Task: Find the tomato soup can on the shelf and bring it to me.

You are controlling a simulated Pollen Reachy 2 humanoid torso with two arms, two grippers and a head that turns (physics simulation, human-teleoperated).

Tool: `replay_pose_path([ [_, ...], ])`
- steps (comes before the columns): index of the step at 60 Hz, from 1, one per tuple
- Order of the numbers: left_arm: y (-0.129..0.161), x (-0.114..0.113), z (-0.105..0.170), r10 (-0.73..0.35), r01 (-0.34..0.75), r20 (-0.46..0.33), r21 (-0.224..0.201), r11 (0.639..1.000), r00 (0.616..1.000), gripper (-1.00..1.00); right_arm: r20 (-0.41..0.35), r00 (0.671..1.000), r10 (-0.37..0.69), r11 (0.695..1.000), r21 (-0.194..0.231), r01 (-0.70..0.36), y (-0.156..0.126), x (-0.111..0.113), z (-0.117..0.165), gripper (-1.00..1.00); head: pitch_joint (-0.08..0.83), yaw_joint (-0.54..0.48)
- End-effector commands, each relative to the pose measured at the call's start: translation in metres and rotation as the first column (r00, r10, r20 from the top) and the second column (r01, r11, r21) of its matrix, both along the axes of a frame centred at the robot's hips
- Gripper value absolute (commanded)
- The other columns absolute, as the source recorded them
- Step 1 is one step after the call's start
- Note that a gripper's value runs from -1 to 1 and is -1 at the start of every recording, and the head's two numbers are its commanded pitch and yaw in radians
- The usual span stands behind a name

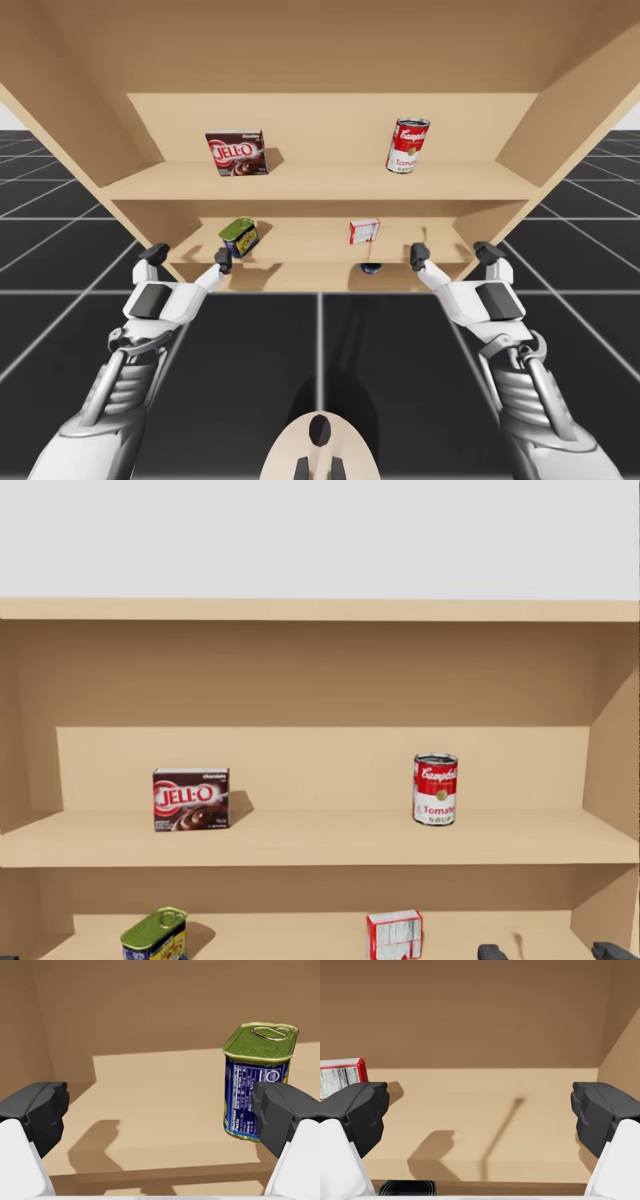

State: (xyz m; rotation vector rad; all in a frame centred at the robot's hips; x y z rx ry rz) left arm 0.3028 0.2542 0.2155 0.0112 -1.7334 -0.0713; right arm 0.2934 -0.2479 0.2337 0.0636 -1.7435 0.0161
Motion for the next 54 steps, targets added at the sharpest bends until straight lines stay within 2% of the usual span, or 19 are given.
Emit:
replay_pose_path([
  [1, 0.000, 0.000, 0.000, 0.014, -0.014, 0.006, 0.004, 1.000, 1.000, -1.00, -0.007, 1.000, -0.018, 0.999, 0.029, 0.018, 0.004, -0.002, -0.003, -1.00, -0.012, -0.02],
  [5, 0.000, 0.001, 0.000, 0.018, -0.018, 0.007, 0.007, 1.000, 1.000, -1.00, 0.002, 1.000, -0.002, 1.000, 0.021, 0.002, 0.005, -0.001, -0.002, -1.00, -0.001, -0.02],
  [13, 0.000, 0.001, 0.000, 0.019, -0.019, 0.007, 0.007, 1.000, 1.000, -1.00, 0.008, 1.000, 0.001, 0.999, 0.033, -0.001, 0.004, -0.001, 0.001, -1.00, 0.043, -0.04],
  [22, -0.001, 0.000, 0.001, 0.013, -0.013, 0.008, 0.012, 1.000, 1.000, -1.00, 0.019, 1.000, -0.016, 1.000, 0.019, 0.016, 0.004, -0.001, 0.001, -1.00, 0.095, -0.14],
  [33, -0.002, -0.003, 0.003, -0.006, 0.006, 0.012, 0.015, 1.000, 1.000, -1.00, 0.027, 0.999, -0.026, 1.000, 0.000, 0.026, 0.009, -0.006, 0.005, -1.00, 0.115, -0.25],
  [36, -0.002, -0.004, 0.003, -0.005, 0.005, 0.014, 0.017, 1.000, 1.000, -1.00, 0.022, 1.000, -0.010, 1.000, 0.008, 0.010, 0.013, -0.012, 0.011, -1.00, 0.117, -0.25],
  [40, -0.002, -0.004, 0.003, -0.006, 0.006, 0.013, 0.018, 1.000, 1.000, -1.00, 0.045, 0.999, -0.014, 1.000, -0.024, 0.015, 0.018, -0.020, 0.021, -1.00, 0.120, -0.25],
  [45, -0.001, -0.004, 0.003, -0.003, 0.003, 0.014, 0.017, 1.000, 1.000, -1.00, 0.052, 0.999, -0.010, 1.000, -0.024, 0.012, 0.021, -0.033, 0.041, -1.00, 0.121, -0.24],
  [54, -0.001, -0.004, 0.003, 0.001, -0.001, 0.013, 0.019, 1.000, 1.000, -1.00, 0.068, 0.998, 0.003, 0.996, -0.085, 0.003, 0.032, -0.055, 0.085, -1.00, 0.125, -0.24],
])
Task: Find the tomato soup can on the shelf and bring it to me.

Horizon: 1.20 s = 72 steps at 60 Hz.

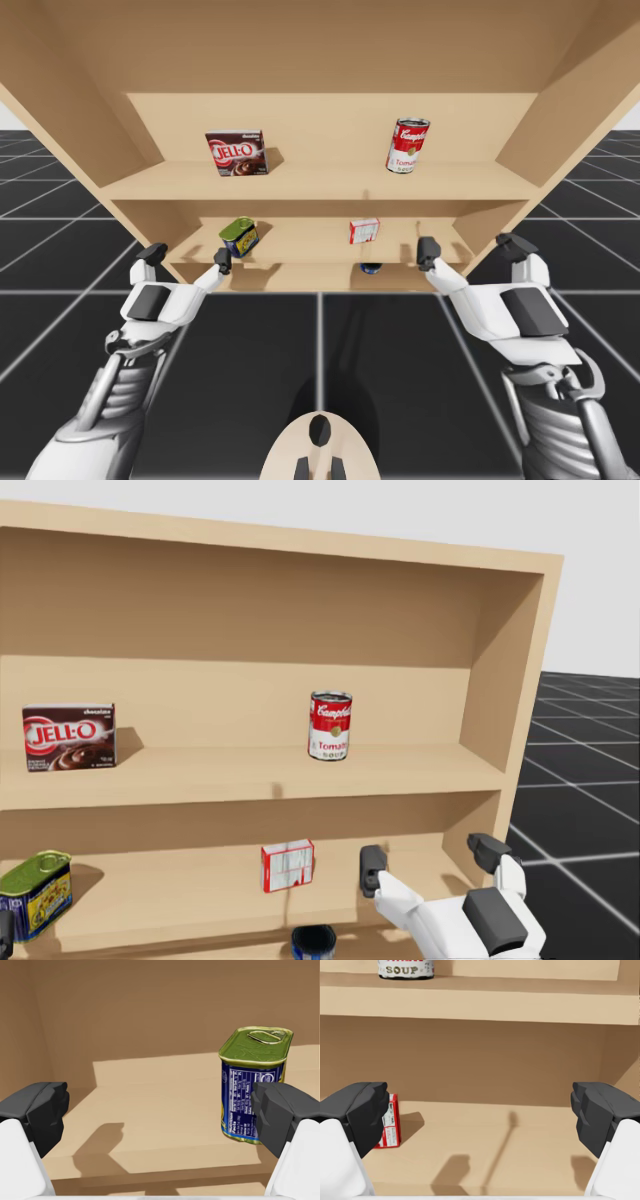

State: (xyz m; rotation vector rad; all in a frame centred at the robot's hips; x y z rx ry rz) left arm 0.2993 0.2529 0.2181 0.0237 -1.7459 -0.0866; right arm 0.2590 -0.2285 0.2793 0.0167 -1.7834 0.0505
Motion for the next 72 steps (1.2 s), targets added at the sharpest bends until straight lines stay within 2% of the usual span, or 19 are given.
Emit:
replay_pose_path([
  [1, 0.000, 0.000, 0.000, 0.002, -0.002, -0.001, 0.003, 1.000, 1.000, -1.00, 0.033, 0.999, 0.016, 0.999, -0.046, -0.014, 0.014, -0.023, 0.046, -1.00, 0.126, -0.24],
  [9, -0.001, 0.000, -0.001, 0.002, -0.002, -0.005, 0.007, 1.000, 1.000, -1.00, 0.058, 0.998, 0.034, 0.998, -0.064, -0.030, 0.024, -0.030, 0.078, -1.00, 0.127, -0.24],
  [17, -0.001, 0.001, -0.002, 0.004, -0.004, -0.010, 0.010, 1.000, 1.000, -1.00, 0.053, 0.997, 0.057, 0.996, -0.066, -0.053, 0.032, -0.022, 0.092, -1.00, 0.129, -0.24],
  [26, -0.001, 0.001, -0.002, 0.005, -0.005, -0.015, 0.014, 1.000, 1.000, -1.00, -0.001, 0.996, 0.090, 0.995, -0.047, -0.090, 0.041, 0.004, 0.098, -1.00, 0.132, -0.24],
  [37, -0.002, 0.002, -0.002, 0.009, -0.008, -0.018, 0.017, 1.000, 1.000, -1.00, -0.078, 0.991, 0.110, 0.994, -0.018, -0.111, 0.051, 0.049, 0.102, -1.00, 0.139, -0.24],
  [59, -0.002, 0.002, -0.002, 0.012, -0.011, -0.022, 0.020, 1.000, 1.000, -1.00, -0.159, 0.984, 0.080, 0.996, -0.028, -0.085, 0.071, 0.102, 0.103, -1.00, 0.148, -0.24],
  [72, -0.002, 0.002, -0.002, 0.011, -0.010, -0.022, 0.017, 1.000, 1.000, -1.00, -0.188, 0.982, 0.028, 0.997, -0.063, -0.041, 0.071, 0.132, 0.104, -1.00, 0.154, -0.24],
])
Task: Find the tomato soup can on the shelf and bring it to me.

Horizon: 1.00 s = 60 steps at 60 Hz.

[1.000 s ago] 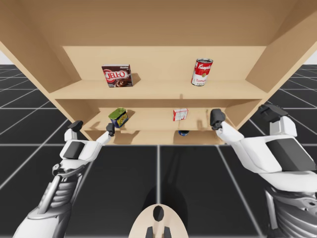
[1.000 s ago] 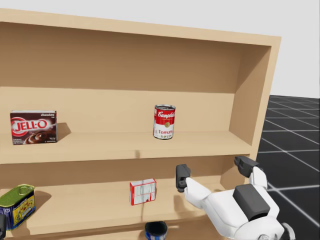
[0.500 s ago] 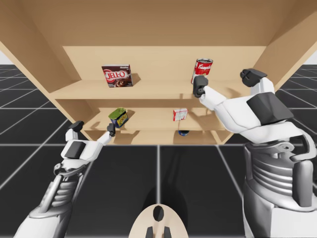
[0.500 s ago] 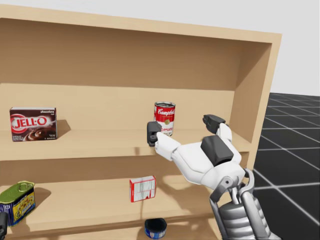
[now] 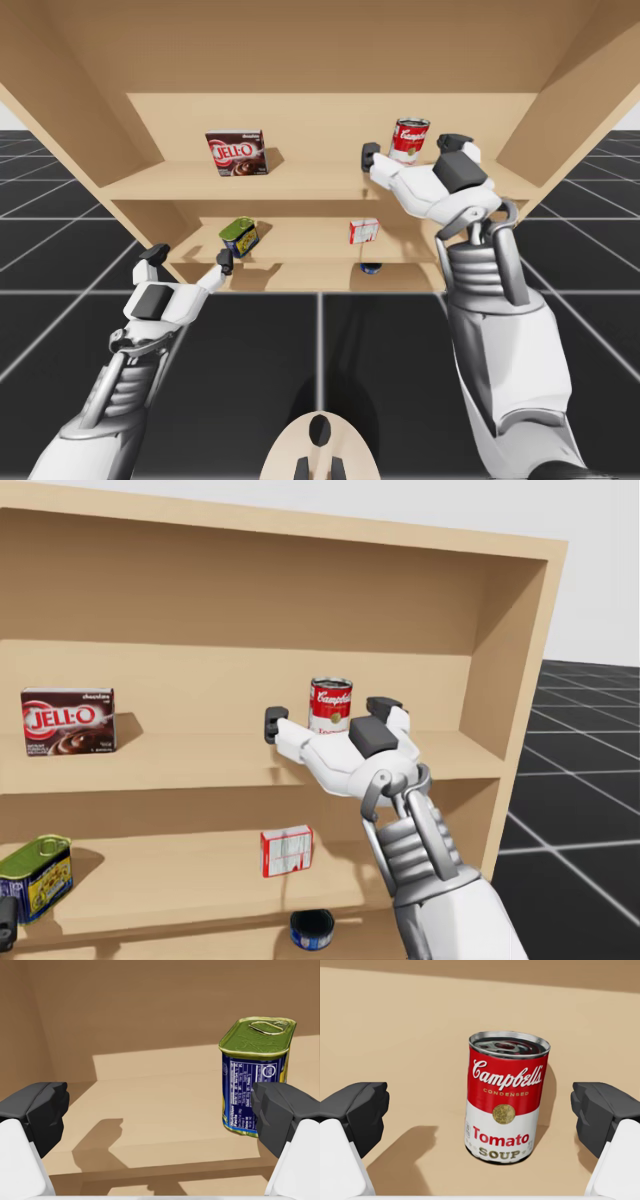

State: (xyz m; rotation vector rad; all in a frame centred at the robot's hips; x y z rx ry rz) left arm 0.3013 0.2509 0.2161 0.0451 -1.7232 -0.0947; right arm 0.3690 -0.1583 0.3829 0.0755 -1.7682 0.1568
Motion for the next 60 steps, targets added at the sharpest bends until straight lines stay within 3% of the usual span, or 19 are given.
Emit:
replay_pose_path([
  [1, 0.000, 0.000, 0.000, 0.000, 0.000, 0.000, -0.001, 1.000, 1.000, -1.00, -0.181, 0.981, -0.075, 0.997, -0.048, 0.068, 0.001, 0.027, 0.000, -1.00, 0.156, -0.24],
  [16, 0.000, 0.000, 0.001, -0.001, 0.001, 0.000, -0.004, 1.000, 1.000, -1.00, -0.219, 0.972, -0.088, 0.994, -0.079, 0.072, 0.000, 0.051, -0.006, -0.97, 0.159, -0.24],
  [18, 0.001, 0.000, 0.001, -0.001, 0.001, 0.000, -0.005, 1.000, 1.000, -1.00, -0.216, 0.972, -0.088, 0.993, -0.093, 0.069, 0.000, 0.052, -0.007, -0.77, 0.160, -0.23],
  [19, 0.001, 0.000, 0.001, -0.001, 0.001, 0.000, -0.004, 1.000, 1.000, -1.00, -0.206, 0.973, -0.103, 0.992, -0.098, 0.085, -0.001, 0.054, -0.008, 0.09, 0.161, -0.23],
  [20, 0.001, 0.000, 0.001, -0.001, 0.001, -0.001, -0.005, 1.000, 1.000, -1.00, -0.208, 0.973, -0.102, 0.992, -0.094, 0.084, -0.001, 0.053, -0.008, 0.82, 0.161, -0.23],
  [22, 0.001, 0.000, 0.001, -0.002, 0.002, -0.001, -0.005, 1.000, 1.000, -1.00, -0.207, 0.973, -0.101, 0.992, -0.092, 0.083, -0.001, 0.053, -0.008, 1.00, 0.162, -0.23],
  [30, 0.001, 0.000, 0.001, -0.002, 0.002, -0.001, -0.006, 1.000, 1.000, -1.00, -0.201, 0.974, -0.104, 0.992, -0.088, 0.088, -0.003, 0.052, -0.007, 1.00, 0.162, -0.23],
  [39, 0.001, 0.000, 0.000, 0.000, 0.000, -0.003, -0.005, 1.000, 1.000, -1.00, -0.145, 0.984, -0.107, 0.992, -0.088, 0.095, -0.006, 0.035, 0.006, 1.00, 0.165, -0.23],
  [49, 0.000, 0.000, 0.000, 0.002, -0.002, -0.003, -0.005, 1.000, 1.000, -1.00, -0.048, 0.993, -0.105, 0.992, -0.071, 0.101, -0.010, 0.001, 0.030, 1.00, 0.166, -0.23],
  [60, -0.001, 0.000, -0.001, 0.001, -0.001, -0.004, -0.003, 1.000, 1.000, -1.00, -0.018, 0.997, -0.078, 0.994, -0.079, 0.077, -0.011, -0.041, 0.026, 1.00, 0.170, -0.23],
])
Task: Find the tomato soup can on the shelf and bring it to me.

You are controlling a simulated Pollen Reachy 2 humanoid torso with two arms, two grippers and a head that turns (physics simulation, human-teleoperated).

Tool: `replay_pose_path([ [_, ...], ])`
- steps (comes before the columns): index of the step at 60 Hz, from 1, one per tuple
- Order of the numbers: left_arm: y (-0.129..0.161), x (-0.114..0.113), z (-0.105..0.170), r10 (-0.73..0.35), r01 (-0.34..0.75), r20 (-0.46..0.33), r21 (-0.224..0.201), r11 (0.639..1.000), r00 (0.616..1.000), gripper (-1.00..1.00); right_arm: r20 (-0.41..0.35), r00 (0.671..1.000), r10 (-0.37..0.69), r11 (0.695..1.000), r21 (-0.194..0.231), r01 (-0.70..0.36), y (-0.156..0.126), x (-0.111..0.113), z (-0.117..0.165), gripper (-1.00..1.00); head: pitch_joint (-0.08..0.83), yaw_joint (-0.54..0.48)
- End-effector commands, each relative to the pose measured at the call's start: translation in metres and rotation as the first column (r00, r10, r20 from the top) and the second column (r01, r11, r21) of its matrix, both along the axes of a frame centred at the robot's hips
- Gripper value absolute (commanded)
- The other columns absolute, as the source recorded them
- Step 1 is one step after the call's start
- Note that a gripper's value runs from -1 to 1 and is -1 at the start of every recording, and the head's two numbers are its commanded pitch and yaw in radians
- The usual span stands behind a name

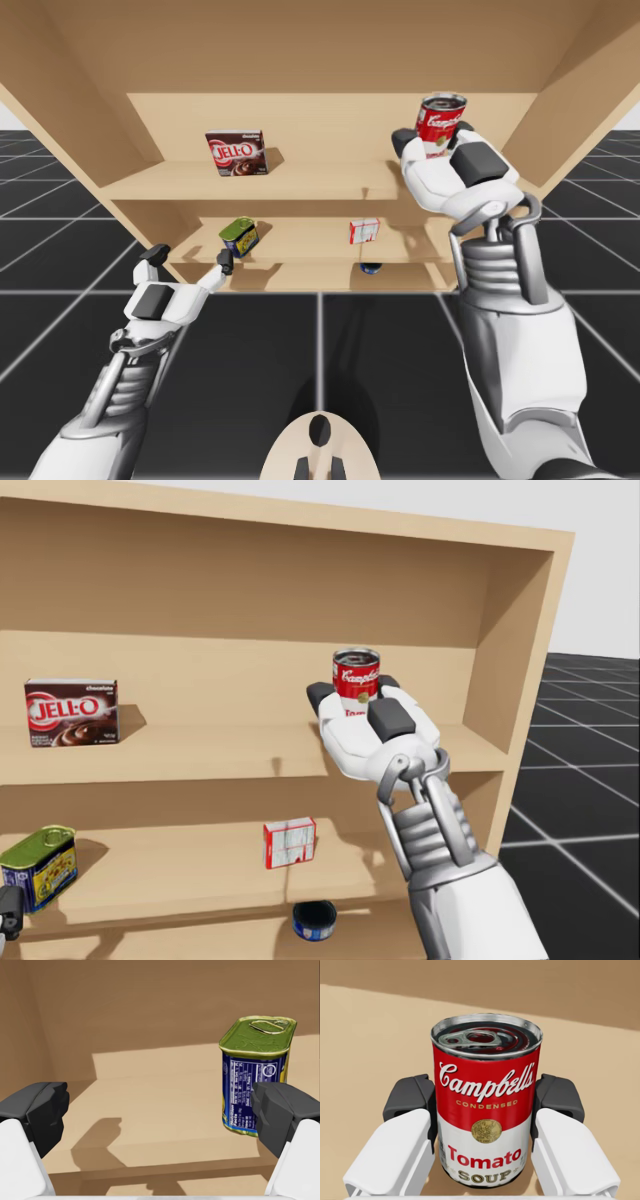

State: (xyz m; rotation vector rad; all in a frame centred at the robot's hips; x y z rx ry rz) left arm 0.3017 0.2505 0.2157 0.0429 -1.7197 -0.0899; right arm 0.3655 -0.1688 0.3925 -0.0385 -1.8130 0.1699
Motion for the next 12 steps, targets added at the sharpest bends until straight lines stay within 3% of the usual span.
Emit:
replay_pose_path([
  [1, -0.001, 0.000, 0.000, 0.000, 0.000, 0.000, 0.000, 1.000, 1.000, -1.00, -0.069, 0.998, -0.010, 1.000, -0.010, 0.009, -0.001, -0.040, 0.016, 1.00, 0.171, -0.24],
  [12, -0.001, -0.001, 0.001, -0.002, 0.002, 0.006, -0.001, 1.000, 1.000, -1.00, -0.003, 1.000, 0.010, 1.000, -0.001, -0.010, -0.011, -0.099, -0.005, 1.00, 0.176, -0.23],
])
